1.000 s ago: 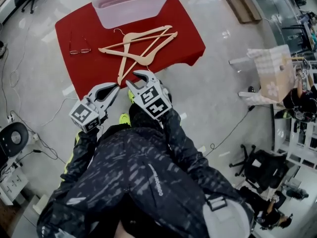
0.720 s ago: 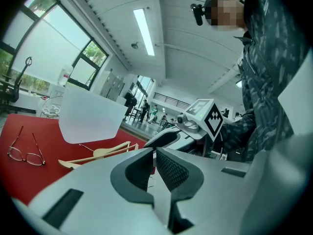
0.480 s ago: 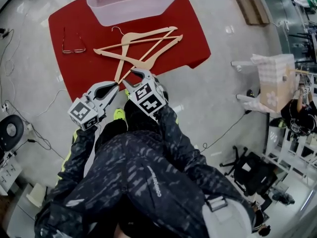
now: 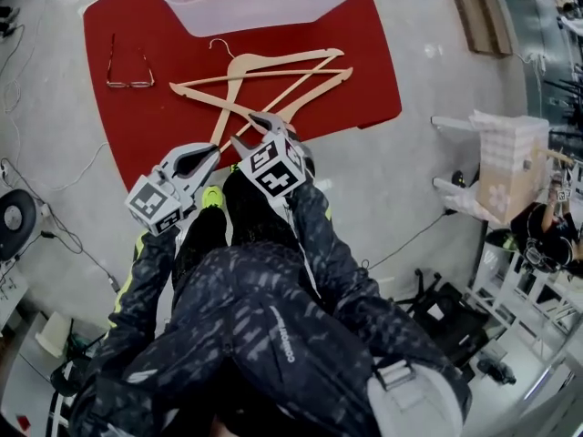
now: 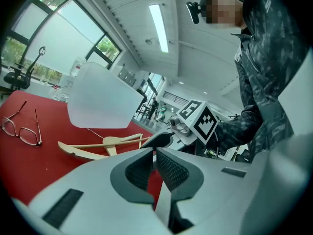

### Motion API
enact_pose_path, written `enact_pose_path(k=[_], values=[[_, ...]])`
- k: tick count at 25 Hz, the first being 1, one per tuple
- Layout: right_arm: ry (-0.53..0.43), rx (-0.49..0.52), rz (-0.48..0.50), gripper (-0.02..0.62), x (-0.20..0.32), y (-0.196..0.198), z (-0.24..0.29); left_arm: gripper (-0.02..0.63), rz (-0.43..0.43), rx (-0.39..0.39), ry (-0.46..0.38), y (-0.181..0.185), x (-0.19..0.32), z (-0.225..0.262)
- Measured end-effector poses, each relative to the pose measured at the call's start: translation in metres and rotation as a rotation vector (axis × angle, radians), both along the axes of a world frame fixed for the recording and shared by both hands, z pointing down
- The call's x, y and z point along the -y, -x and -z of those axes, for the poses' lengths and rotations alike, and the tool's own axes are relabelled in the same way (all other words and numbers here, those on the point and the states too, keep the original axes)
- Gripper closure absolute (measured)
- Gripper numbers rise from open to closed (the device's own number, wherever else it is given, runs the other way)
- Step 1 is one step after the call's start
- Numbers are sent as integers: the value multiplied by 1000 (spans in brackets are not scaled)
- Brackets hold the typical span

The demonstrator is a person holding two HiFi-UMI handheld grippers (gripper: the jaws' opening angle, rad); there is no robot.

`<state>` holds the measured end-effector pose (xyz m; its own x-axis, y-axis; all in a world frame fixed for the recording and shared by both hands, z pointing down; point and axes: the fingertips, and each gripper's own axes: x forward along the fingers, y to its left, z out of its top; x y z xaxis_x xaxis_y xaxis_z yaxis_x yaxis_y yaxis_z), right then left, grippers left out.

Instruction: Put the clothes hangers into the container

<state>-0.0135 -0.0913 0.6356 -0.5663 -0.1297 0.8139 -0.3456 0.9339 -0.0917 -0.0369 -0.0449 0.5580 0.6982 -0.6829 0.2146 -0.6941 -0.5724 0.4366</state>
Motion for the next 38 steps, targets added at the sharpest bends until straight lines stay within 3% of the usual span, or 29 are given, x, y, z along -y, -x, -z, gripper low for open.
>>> enact_pose_path(k=[8, 20, 29, 32, 36, 38], values=[[-1, -76, 53, 353, 17, 15, -30, 594, 52, -19, 24, 15, 5, -15], [19, -196, 120, 350, 36, 23, -65, 594, 117, -35, 49, 33, 16, -23], [46, -209, 136, 352, 35, 21, -65, 594, 134, -21, 66, 35, 19, -19], [52, -218, 133, 366, 38, 19, -65, 594, 140, -12, 74, 34, 23, -18], [60, -220, 137, 465, 40, 17, -65, 594, 145, -3, 83, 33, 24, -16], [60, -220, 137, 469, 42, 17, -63, 594, 143, 7, 84, 33, 24, -13]])
